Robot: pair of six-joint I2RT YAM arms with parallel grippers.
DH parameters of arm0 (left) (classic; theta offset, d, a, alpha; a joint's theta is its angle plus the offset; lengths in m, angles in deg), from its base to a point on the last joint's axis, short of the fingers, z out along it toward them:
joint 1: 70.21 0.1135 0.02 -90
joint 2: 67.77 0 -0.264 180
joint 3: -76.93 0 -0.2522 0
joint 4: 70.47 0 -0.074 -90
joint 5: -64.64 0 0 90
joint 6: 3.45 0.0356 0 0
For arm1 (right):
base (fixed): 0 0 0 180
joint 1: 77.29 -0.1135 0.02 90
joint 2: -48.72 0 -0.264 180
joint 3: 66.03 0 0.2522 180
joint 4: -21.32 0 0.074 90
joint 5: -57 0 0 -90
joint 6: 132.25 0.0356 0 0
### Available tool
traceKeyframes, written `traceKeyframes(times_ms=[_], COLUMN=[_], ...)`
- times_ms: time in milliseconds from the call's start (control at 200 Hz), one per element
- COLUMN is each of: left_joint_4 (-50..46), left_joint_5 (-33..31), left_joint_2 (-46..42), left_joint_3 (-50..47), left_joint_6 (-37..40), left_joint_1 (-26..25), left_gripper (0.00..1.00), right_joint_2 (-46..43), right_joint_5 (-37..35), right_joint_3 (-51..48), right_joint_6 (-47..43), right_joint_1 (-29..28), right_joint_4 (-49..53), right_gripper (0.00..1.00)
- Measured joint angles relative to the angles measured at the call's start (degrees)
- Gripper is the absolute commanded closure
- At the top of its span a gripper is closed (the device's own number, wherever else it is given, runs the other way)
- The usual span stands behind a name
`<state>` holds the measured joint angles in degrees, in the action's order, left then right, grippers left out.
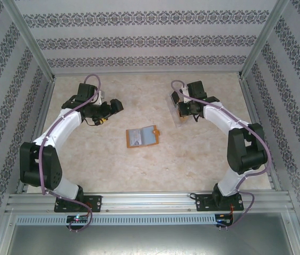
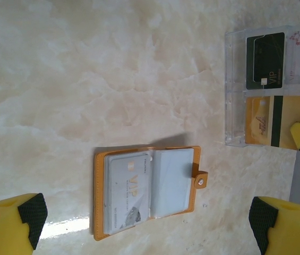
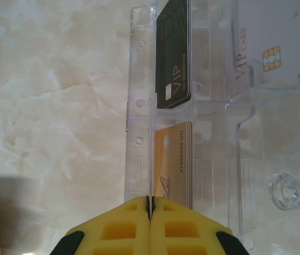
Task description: Take the credit cards out of the card holder
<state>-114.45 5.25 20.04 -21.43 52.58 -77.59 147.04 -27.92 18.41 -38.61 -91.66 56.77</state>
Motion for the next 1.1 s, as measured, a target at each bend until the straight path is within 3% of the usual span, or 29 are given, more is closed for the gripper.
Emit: traceKeyframes(times_ms=[325, 550, 679, 799, 1099], left_joint_4=[0.39, 1.27, 1.55, 1.55, 1.99], left_joint_5=[1.75, 2.34, 2.34, 2.08, -2.12], left_joint_2=[2.21, 2.23, 2.32, 2.32, 1.25], left_joint_3=[0.90, 0.90, 0.90, 0.90, -2.01], left_joint_6=[0.83, 1.03, 1.03, 1.01, 0.72], left_joint_1=[0.00, 0.00, 0.00, 0.00, 0.00], left_gripper=[0.01, 0.01, 0.01, 0.01, 0.01], right_joint_2=[1.42, 2.78, 2.86, 2.05, -10.60], right_joint_5=[-1.20, -1.84, -2.05, -1.75, -0.96], right_joint_3=[0.85, 1.40, 1.70, 1.70, 0.00], right_joint_6=[-1.03, -1.22, -0.87, 0.11, 9.99], right_joint_1=[0.39, 0.39, 0.42, 0.72, -2.05], right_joint_4=[-0.07, 0.46, 0.83, 1.38, 2.51], right_gripper=[0.98, 0.81, 0.66, 0.62, 0.43])
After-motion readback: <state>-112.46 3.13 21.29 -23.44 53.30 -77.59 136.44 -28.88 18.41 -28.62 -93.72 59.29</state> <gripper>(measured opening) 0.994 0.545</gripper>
